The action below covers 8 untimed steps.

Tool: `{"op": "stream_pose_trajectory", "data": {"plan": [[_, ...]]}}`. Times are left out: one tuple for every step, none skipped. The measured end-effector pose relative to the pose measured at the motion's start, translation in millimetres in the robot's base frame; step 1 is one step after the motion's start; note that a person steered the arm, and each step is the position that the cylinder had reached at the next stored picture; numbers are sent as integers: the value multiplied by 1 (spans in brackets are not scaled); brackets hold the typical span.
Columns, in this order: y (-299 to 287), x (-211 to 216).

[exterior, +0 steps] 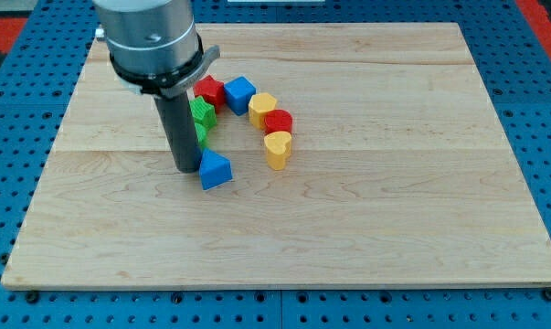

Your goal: Move the blue triangle to the bottom right of the green circle

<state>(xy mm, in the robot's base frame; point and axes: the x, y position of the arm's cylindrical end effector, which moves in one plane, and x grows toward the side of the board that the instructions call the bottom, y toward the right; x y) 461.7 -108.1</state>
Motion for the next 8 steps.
{"op": "stream_pose_trajectory", "data": {"plan": [[0,-9],[0,17],[-12,42],[-14,67],[23,68],[37,45],[37,24],[44,32]]}}
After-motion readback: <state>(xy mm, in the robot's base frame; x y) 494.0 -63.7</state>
